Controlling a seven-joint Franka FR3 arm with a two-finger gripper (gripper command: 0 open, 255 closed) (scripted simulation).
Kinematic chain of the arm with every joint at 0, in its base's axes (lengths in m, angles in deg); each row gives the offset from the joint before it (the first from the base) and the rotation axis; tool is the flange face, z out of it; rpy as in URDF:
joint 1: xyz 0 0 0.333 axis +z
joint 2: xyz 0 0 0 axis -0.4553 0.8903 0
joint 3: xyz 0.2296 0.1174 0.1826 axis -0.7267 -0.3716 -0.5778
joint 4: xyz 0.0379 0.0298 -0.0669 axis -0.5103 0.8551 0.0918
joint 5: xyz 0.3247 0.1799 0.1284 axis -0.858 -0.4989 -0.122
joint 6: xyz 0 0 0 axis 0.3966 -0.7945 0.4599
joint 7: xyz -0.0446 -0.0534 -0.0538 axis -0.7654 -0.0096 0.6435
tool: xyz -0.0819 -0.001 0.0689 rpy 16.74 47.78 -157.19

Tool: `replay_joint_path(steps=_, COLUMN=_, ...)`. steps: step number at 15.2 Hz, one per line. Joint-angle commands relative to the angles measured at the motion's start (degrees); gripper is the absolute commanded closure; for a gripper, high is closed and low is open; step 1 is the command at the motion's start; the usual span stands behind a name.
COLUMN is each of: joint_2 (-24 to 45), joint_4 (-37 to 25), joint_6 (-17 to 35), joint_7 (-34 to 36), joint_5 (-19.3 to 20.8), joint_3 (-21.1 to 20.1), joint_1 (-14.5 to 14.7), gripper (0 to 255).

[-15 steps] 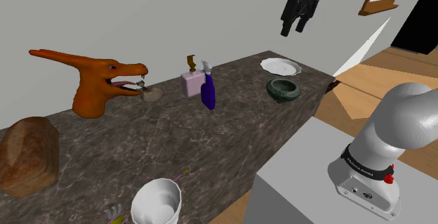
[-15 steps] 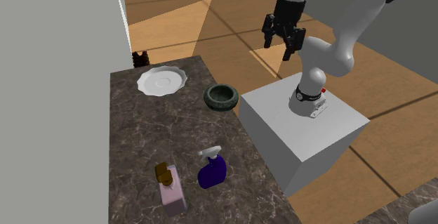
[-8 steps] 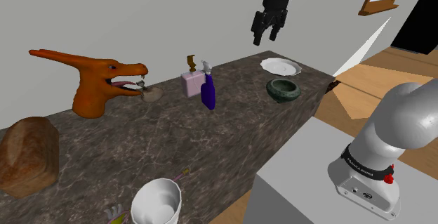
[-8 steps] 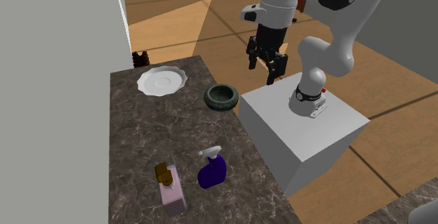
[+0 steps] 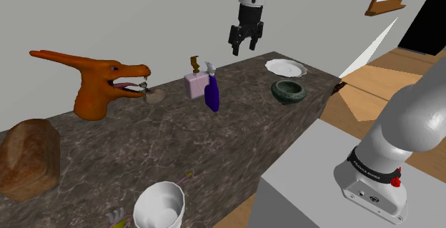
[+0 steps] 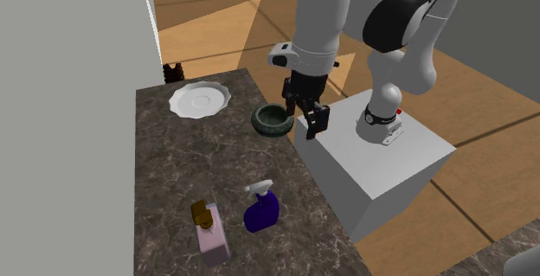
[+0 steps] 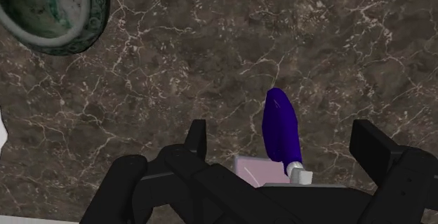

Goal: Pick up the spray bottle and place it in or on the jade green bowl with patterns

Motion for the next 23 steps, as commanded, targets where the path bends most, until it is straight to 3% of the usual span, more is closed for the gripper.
replay_joint_path(steps=1, joint_2=4.82, joint_4=-3.36, joint_6=1.08, joint_7=1.13, joint_5=0.93, joint_3=-0.68, joint_1=0.12, gripper=0)
replay_joint_path(steps=11, joint_2=27.43, joint_4=-22.92, joint_6=1.86, joint_7=6.09, joint_5=6.4, joint_3=-2.01, joint_1=2.62, gripper=0)
replay_joint_path(steps=18, joint_2=28.89, joint_4=-19.54, joint_6=6.68, joint_7=6.37, joint_5=6.83, joint_3=-1.81, joint_1=2.66, gripper=0)
replay_joint_path(steps=23, joint_2=29.04, joint_4=-19.29, joint_6=7.06, joint_7=6.4, joint_5=6.87, joint_3=-1.79, joint_1=2.67, gripper=0)
